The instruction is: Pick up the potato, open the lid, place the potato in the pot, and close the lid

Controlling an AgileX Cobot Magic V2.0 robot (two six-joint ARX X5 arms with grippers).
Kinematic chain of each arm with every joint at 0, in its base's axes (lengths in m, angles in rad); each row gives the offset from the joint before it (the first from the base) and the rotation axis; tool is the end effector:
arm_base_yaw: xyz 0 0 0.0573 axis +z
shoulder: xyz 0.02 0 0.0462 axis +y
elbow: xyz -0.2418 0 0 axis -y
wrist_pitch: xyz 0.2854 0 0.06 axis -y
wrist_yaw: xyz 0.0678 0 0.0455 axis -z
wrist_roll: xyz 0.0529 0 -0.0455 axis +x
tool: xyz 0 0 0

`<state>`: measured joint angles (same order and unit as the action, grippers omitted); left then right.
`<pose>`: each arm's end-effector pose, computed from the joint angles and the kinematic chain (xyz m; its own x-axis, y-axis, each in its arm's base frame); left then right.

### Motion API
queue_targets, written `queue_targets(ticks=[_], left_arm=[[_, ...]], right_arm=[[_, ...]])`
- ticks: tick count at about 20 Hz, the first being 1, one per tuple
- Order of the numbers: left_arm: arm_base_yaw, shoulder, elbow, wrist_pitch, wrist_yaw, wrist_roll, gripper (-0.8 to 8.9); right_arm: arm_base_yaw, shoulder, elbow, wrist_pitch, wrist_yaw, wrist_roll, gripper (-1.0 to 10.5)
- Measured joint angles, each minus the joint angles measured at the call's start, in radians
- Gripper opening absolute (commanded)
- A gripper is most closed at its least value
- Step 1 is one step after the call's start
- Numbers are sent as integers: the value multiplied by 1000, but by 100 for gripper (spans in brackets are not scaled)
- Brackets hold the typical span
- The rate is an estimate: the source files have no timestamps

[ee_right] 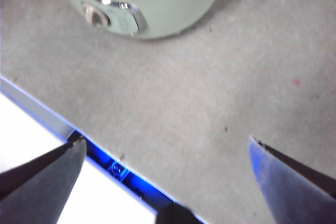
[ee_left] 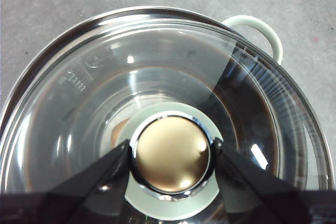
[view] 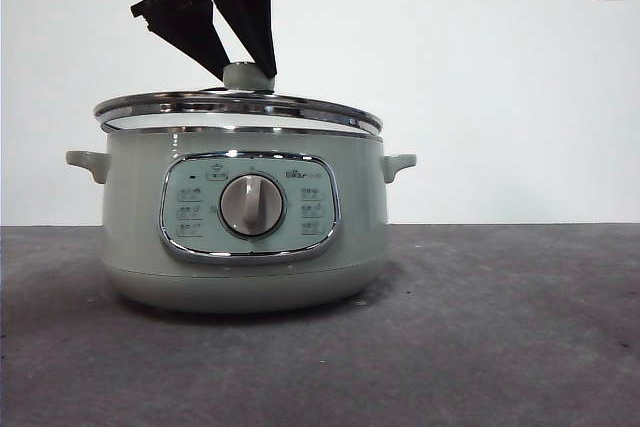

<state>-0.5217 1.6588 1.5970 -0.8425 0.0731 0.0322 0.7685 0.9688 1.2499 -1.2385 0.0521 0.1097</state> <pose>0.3486 -0.2049 0.2919 0.4982 -0.3706 -0.7839 0.5578 0.8291 -0.0375 0.1529 0.1440 0.3410 0.4495 0.3621 -0.8166 -0.6042 0.7966 0.0207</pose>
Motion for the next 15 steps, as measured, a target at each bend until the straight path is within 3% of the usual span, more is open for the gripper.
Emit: queue_targets(ticks=[15], left_arm=[[-1,17,0,46,-18,1,-9]], right_arm=[[0,-29,0,-20,0,10,693]])
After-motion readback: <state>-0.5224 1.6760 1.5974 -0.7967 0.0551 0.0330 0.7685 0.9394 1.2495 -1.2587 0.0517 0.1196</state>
